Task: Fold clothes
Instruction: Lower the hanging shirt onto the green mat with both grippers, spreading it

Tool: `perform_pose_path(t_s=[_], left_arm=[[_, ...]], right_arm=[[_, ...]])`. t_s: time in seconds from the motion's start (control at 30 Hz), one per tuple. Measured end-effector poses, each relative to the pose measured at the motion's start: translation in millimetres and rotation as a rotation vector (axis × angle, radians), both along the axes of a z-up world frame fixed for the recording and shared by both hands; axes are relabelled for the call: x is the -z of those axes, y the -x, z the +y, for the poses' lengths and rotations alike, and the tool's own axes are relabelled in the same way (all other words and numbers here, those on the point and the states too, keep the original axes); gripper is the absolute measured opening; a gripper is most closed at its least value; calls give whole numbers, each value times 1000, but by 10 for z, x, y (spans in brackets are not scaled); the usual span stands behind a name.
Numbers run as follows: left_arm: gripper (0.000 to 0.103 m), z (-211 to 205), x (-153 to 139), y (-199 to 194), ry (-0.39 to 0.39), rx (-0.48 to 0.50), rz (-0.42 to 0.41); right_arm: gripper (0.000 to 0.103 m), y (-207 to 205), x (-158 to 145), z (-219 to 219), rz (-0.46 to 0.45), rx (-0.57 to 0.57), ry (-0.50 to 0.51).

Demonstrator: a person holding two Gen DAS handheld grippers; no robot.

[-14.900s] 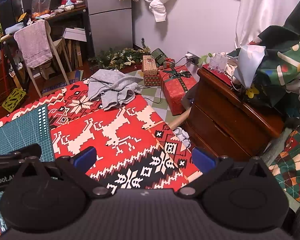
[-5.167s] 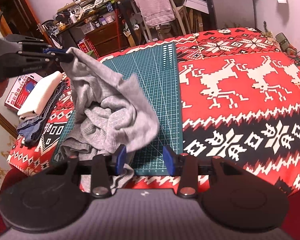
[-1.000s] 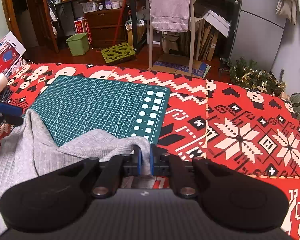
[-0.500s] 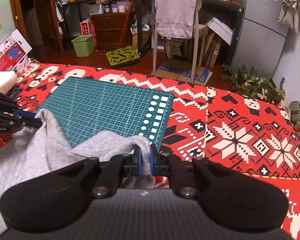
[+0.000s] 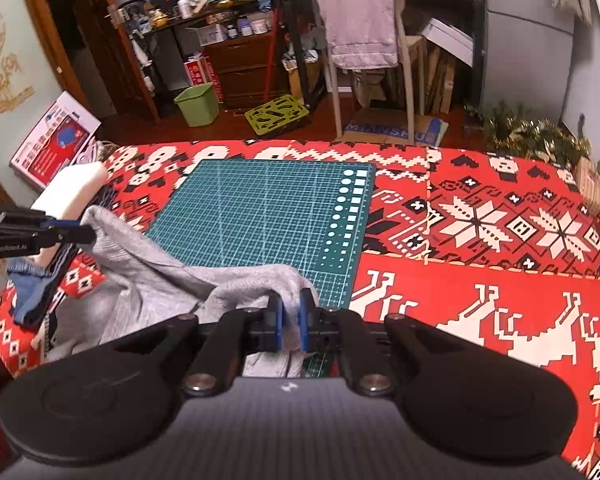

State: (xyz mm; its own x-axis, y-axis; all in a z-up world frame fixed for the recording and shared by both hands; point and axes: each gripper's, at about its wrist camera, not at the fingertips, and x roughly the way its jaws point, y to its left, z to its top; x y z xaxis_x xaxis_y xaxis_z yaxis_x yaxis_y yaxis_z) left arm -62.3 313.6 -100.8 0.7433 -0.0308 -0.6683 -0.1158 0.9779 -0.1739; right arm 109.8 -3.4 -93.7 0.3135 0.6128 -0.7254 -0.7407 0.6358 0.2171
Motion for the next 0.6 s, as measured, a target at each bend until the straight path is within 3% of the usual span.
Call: perform_pose_path(t_s=[0.4,0.6], left_arm=[[8,420,326,-740,77,-101,97],[8,603,502,-1037,98,-154,136]], right_arm=[[9,-957,390,480,171,84,30],[9,-1302,578,721,162,69,71]])
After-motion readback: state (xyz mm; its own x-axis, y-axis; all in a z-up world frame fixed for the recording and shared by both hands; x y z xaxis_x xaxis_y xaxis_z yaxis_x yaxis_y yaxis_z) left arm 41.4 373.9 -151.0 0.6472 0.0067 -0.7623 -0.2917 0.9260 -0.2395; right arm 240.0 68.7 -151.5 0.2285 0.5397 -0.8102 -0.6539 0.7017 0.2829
